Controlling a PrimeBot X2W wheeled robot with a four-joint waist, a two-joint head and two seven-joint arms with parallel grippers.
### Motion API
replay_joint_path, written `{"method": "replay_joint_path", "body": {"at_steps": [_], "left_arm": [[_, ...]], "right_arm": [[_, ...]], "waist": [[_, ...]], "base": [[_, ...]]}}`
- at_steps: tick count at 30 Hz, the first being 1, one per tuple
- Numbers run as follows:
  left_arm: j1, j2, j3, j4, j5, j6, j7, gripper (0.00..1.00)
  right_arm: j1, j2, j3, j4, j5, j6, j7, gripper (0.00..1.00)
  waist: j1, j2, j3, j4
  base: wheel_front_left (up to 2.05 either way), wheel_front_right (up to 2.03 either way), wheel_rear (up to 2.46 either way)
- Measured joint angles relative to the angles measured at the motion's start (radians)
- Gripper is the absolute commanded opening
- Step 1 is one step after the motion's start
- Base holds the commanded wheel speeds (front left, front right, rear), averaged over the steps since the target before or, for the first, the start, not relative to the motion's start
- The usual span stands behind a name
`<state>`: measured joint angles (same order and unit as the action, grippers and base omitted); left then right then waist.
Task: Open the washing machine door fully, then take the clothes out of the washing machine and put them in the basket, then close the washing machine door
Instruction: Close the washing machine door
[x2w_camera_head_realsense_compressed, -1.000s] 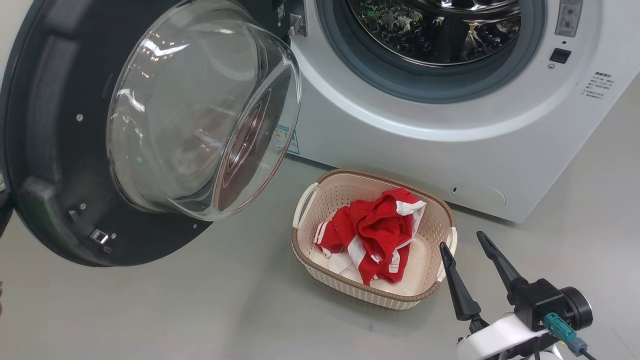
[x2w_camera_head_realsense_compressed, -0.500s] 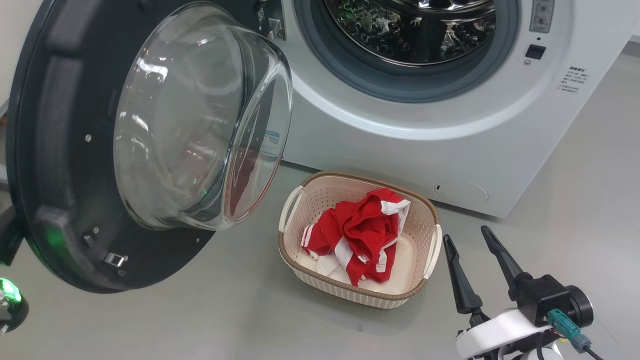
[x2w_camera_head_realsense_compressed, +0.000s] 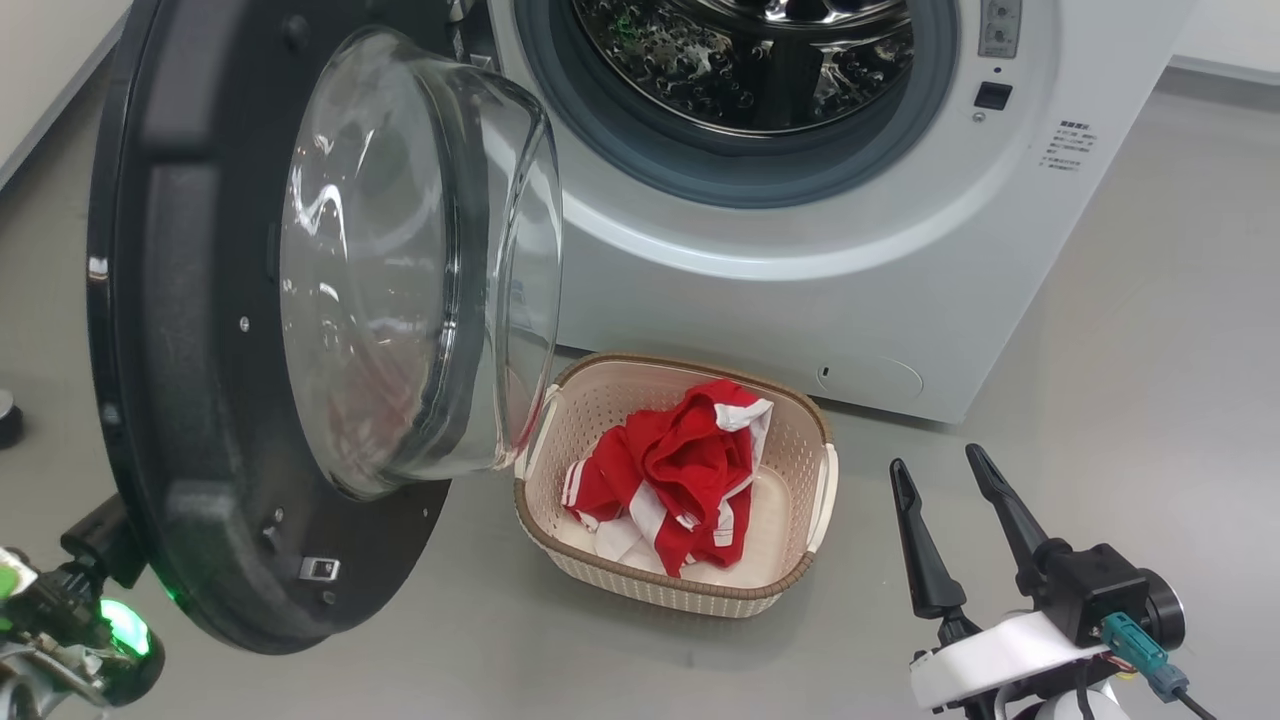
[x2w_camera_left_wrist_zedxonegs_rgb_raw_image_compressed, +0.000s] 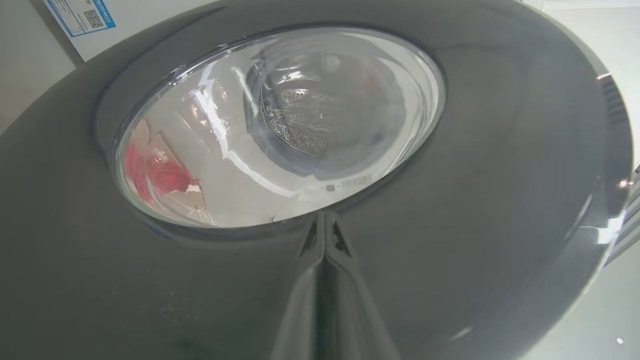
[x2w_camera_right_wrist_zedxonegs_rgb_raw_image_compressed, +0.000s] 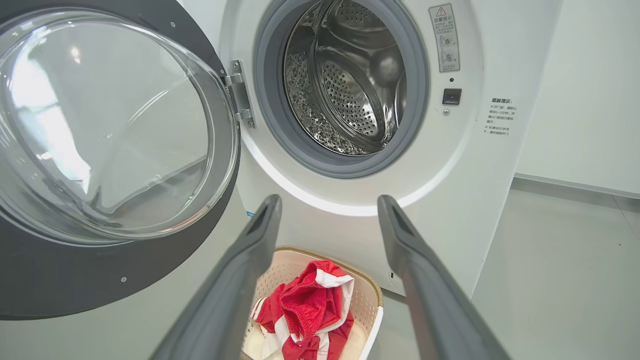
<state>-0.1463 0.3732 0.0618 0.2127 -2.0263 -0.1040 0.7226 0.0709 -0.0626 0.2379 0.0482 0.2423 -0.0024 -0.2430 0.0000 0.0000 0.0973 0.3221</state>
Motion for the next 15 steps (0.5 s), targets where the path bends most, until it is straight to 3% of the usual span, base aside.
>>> {"method": "replay_joint_path", "body": {"at_steps": [15], "left_arm": [[0.056, -0.044, -0.053, -0.127, -0.003, -0.009, 0.061, 0.00]], "right_arm": [[-0.029, 0.002, 0.008, 0.002, 0.004, 0.000, -0.001, 1.00]], "waist": [[0.0000, 0.0000, 0.025, -0.077]], "base": [[0.00, 0.00, 0.00]]}}
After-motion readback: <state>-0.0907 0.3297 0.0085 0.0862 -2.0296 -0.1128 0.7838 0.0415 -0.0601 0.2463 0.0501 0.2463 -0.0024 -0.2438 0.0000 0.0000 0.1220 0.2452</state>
